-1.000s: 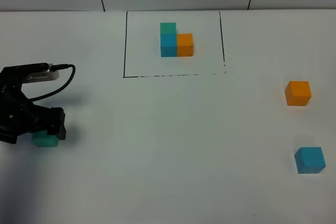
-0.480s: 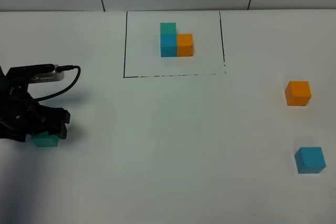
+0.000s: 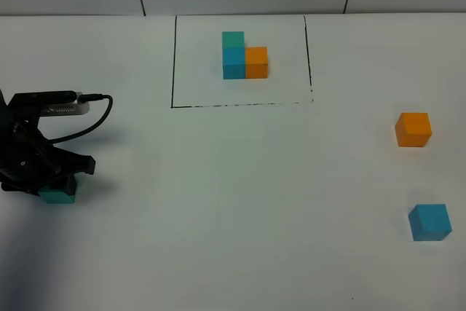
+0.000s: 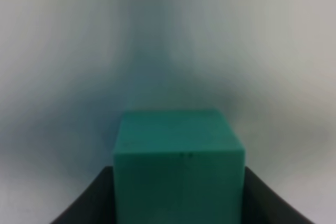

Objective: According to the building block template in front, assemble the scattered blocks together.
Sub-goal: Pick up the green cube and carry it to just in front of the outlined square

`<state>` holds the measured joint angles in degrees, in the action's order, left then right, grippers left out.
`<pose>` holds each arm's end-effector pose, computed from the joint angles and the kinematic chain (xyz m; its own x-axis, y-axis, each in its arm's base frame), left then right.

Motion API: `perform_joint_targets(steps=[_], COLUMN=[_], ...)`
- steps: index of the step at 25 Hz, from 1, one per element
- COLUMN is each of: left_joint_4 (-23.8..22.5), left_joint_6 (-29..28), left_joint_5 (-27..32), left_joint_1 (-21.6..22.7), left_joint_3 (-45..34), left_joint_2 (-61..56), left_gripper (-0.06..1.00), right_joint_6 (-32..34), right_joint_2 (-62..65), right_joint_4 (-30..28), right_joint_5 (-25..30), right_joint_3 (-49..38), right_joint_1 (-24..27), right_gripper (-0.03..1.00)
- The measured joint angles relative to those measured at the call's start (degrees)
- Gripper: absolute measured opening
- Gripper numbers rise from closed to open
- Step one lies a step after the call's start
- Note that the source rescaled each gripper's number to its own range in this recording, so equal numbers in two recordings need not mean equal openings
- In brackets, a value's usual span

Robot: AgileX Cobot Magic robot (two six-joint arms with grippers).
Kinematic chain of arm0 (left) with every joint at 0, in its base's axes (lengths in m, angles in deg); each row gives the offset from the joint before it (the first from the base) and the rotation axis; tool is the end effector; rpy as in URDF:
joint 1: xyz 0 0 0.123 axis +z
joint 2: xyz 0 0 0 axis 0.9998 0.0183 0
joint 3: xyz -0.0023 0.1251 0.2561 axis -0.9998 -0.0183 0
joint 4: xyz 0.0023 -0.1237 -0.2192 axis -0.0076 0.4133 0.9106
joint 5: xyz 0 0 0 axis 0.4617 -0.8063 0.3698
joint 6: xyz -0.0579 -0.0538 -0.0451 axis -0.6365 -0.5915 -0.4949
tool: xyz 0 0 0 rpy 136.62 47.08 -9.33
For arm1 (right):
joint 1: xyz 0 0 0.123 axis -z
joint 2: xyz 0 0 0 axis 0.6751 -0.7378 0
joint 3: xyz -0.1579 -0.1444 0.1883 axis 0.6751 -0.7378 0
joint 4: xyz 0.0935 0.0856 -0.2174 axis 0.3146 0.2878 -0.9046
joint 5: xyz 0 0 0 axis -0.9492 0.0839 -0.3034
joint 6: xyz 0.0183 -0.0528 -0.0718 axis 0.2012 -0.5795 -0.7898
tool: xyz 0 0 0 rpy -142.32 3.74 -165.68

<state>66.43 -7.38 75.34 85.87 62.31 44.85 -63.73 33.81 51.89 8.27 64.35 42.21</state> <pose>0.2954 -0.0182 0.1321 -0.9750 0.0071 -0.2222 0.0151 0.9993 -0.0346 -0.0048 0.0091 0.2755 -0.4620 0.1011 -0.8811 -0.0449 0.9895 0.1371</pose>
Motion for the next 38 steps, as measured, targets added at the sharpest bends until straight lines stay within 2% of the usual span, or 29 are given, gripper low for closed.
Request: perform_joint_targets(steps=[7,12,15,19,27,33,38], left_joint_4=[0.00,0.00,-0.06,-0.06,-0.18,-1.18,-6.42], left_joint_6=[0.60,8.67,13.86,23.59,36.68,42.32,43.07], left_joint_5=[-1.93,0.72,2.60,4.23,14.50,18.86,23.51], left_joint_1=[0.00,-1.18,-4.44,-9.87,-18.33,-24.41,-27.96], left_joint_3=[0.47,4.09,6.92,11.66,27.74,39.87,49.14], left_joint_2=[0.00,0.00,0.05,1.19,11.10,18.33,24.80], left_gripper=[0.00,0.00,0.00,0.00,0.00,0.00,0.00], right_joint_6=[0.00,0.00,0.00,0.00,0.00,0.00,0.00], right_joint_2=[0.00,0.00,0.00,0.00,0.00,0.00,0.00], right_joint_4=[0.00,0.00,0.00,0.00,0.00,0.00,0.00], right_joint_5=[0.00,0.00,0.00,0.00,0.00,0.00,0.00], right_joint_3=[0.00,0.00,0.00,0.00,0.00,0.00,0.00], right_joint_1=[0.00,0.00,0.00,0.00,0.00,0.00,0.00], right_gripper=[0.78,0.78,0.78,0.78,0.78,0.78,0.78])
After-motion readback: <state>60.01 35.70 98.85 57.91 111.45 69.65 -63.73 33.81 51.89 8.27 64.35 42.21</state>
